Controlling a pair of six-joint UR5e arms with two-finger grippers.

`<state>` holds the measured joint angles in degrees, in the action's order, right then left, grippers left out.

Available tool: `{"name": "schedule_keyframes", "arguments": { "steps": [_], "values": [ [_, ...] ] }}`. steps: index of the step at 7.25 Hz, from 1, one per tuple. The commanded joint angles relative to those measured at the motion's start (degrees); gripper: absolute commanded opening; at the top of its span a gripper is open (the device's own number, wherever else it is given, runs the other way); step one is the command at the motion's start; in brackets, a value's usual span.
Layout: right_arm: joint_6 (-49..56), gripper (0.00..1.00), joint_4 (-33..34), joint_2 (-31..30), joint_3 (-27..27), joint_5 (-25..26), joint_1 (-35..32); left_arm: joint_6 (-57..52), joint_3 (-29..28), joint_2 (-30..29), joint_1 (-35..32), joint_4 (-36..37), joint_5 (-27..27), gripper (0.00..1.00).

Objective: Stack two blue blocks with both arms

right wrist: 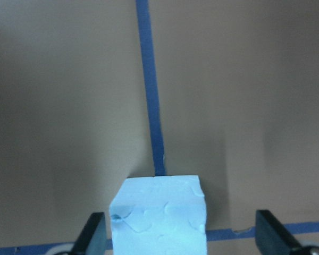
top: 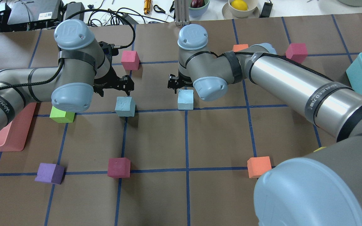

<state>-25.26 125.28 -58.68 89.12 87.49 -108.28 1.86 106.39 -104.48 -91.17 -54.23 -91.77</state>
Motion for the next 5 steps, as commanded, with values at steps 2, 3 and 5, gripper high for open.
{"name": "schedule_keyframes", "arguments": {
  "steps": [2,3,5],
  "values": [
    [5.0,1.00,-9.3,-7.9,0.2,0.1,7.1,0.1,2.4,-5.0,-0.3,8.0,0.0,1.00],
    [11.8,1.00,-11.4,-10.6,0.7,-0.2,10.2,0.1,5.0,-5.8,-0.5,11.5,-0.1,1.00],
    [13.4,1.00,-16.8,-14.4,0.4,0.4,16.4,0.1,6.7,-7.5,-0.5,15.7,0.1,0.68]
  ]
}}
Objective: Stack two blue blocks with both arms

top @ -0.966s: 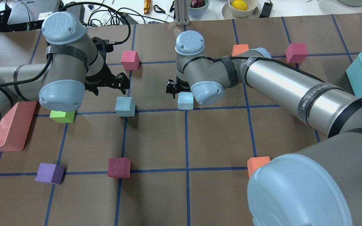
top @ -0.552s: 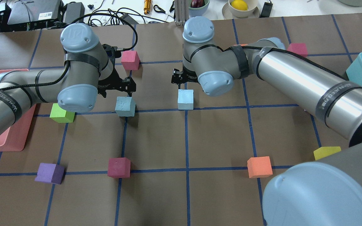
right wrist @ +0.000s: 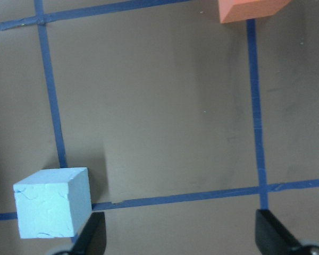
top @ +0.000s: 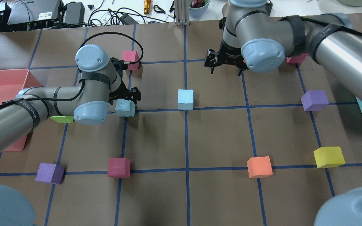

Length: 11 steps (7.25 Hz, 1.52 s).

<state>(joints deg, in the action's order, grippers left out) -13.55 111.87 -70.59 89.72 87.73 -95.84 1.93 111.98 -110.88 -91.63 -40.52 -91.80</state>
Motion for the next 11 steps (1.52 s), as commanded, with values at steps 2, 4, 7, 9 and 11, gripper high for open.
{"name": "schedule_keyframes", "arguments": {
  "steps": [2,4,7,9,11],
  "values": [
    [1.9,1.00,-5.3,-3.8,0.3,0.2,6.1,-0.4,0.0,-0.1,0.0,1.6,-0.1,0.00],
    [1.9,1.00,-9.7,-7.0,0.4,0.2,6.1,2.3,-8.5,2.5,-2.9,-10.9,1.2,0.00],
    [4.3,1.00,-16.2,-15.4,0.5,-0.4,6.1,18.4,-24.9,-0.6,-12.2,-24.4,1.8,0.00],
    [5.1,1.00,-18.2,-16.3,0.5,0.1,6.3,23.3,-27.6,-3.7,-16.5,-23.2,0.9,0.00],
    [6.7,1.00,-18.4,-16.8,0.5,-0.2,6.3,23.9,-27.9,-5.7,-18.0,-22.9,0.7,0.00]
  ]
}}
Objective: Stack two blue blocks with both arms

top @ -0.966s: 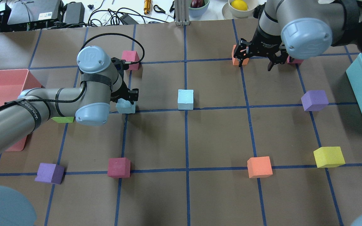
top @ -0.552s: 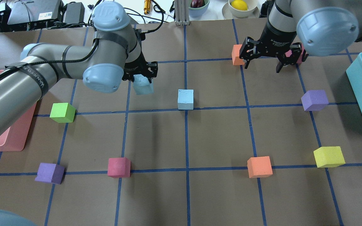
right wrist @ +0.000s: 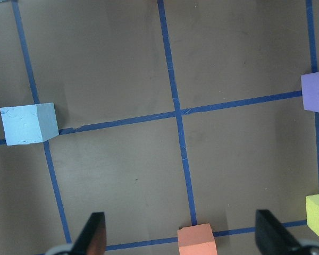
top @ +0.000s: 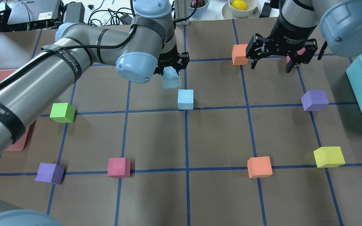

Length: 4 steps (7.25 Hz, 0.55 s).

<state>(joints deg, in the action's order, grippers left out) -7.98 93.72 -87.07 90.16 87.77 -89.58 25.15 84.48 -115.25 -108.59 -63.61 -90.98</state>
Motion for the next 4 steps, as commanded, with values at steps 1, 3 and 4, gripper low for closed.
{"name": "schedule_keyframes", "arguments": {
  "steps": [1,3,4],
  "values": [
    [2.1,1.00,-1.9,-0.3,-0.2,0.1,0.0,1.5,-0.5,-2.9,-2.2,0.3,-0.2,0.00],
    [2.3,1.00,-2.9,-0.7,-0.2,1.3,0.3,1.7,-0.2,-4.3,-3.1,1.3,-0.3,0.00],
    [2.4,1.00,-4.4,-0.9,-0.2,1.4,0.5,1.9,0.1,-4.4,-3.5,1.3,-0.2,0.00]
  ]
}}
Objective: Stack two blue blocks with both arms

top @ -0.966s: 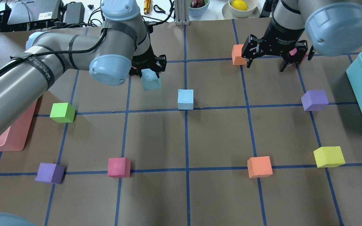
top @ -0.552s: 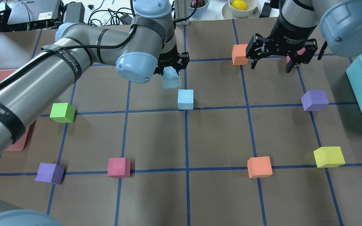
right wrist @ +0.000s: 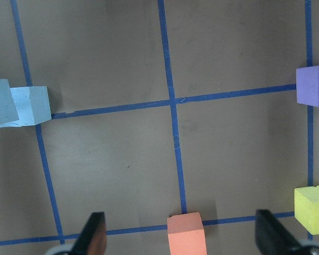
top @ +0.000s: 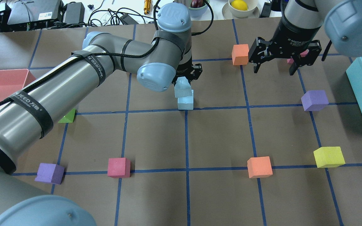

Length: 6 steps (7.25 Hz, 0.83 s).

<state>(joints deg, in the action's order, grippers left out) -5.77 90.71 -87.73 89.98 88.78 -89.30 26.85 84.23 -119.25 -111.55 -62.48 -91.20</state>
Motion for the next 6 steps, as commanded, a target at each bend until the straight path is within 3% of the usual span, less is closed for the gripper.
{"name": "schedule_keyframes", "arguments": {
  "steps": [1,3,4,5,6],
  "values": [
    [0.2,1.00,-1.5,-0.3,0.0,0.3,0.4,0.0,0.2,-0.5,-0.5,0.2,0.0,0.00],
    [4.2,1.00,-1.8,-0.4,0.0,-0.4,3.9,0.0,0.2,-1.8,-0.6,1.8,0.0,0.02],
    [3.8,1.00,-2.0,-1.2,0.0,-0.5,3.6,0.0,0.3,-2.3,-0.6,1.9,0.0,0.65],
    [3.7,1.00,-2.1,-1.6,0.0,-0.5,3.4,0.0,0.7,-2.2,-0.7,1.8,0.0,1.00],
    [3.7,1.00,-2.5,-1.8,0.1,-0.5,3.1,0.0,1.0,-1.6,-0.7,2.1,0.0,1.00]
  ]
}}
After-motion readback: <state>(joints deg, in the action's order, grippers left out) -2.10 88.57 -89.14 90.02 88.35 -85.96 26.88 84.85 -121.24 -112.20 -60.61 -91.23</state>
